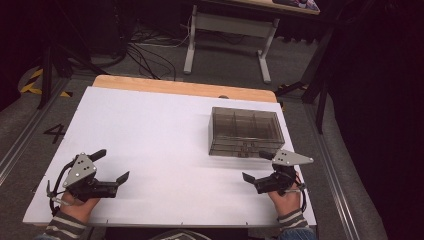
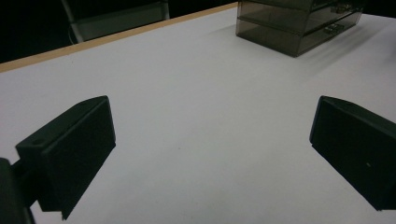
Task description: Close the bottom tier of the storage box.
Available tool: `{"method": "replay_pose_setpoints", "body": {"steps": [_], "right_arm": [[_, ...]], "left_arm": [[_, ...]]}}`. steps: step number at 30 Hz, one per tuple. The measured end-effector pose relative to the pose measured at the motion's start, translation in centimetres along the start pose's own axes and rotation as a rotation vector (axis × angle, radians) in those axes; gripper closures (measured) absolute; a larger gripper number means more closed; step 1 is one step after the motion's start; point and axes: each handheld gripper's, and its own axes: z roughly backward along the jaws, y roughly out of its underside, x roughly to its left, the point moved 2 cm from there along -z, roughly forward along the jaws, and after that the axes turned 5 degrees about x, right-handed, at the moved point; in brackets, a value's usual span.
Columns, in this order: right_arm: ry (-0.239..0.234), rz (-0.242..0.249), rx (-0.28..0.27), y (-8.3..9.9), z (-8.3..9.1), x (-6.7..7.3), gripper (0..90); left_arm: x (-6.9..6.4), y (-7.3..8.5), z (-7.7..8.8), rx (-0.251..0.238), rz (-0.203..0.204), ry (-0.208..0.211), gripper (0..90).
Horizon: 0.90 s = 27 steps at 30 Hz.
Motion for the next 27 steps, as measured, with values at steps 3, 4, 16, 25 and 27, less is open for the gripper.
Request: {"method": "replay_pose_setpoints", "body": {"steps": [3, 4, 16, 25, 27], "right_arm": [[-0.018, -0.001, -0.042, 0.8, -0.2, 0.0, 0.0], [-0.024, 0.0, -0.048, 1.0, -0.2, 0.0, 0.0], [-0.025, -0.014, -0.064, 3.6, -1.0, 0.6, 0.2], [-0.035, -0.048, -0.037, 4.8, -1.7, 0.6, 0.2], [-0.036, -0.054, -0.023, 5.0, -1.9, 0.6, 0.3]], "left_arm": [[0.0, 0.0, 0.0, 0.002, -0.001, 0.0, 1.0], [0.0, 0.0, 0.0, 0.002, -0.002, 0.0, 1.0], [0.0, 0.0, 0.0, 0.006, -0.015, 0.002, 1.0], [-0.1, 0.0, -0.1, 0.006, -0.011, 0.008, 1.0], [-0.1, 0.0, -0.1, 0.011, -0.018, 0.008, 0.9]]}}
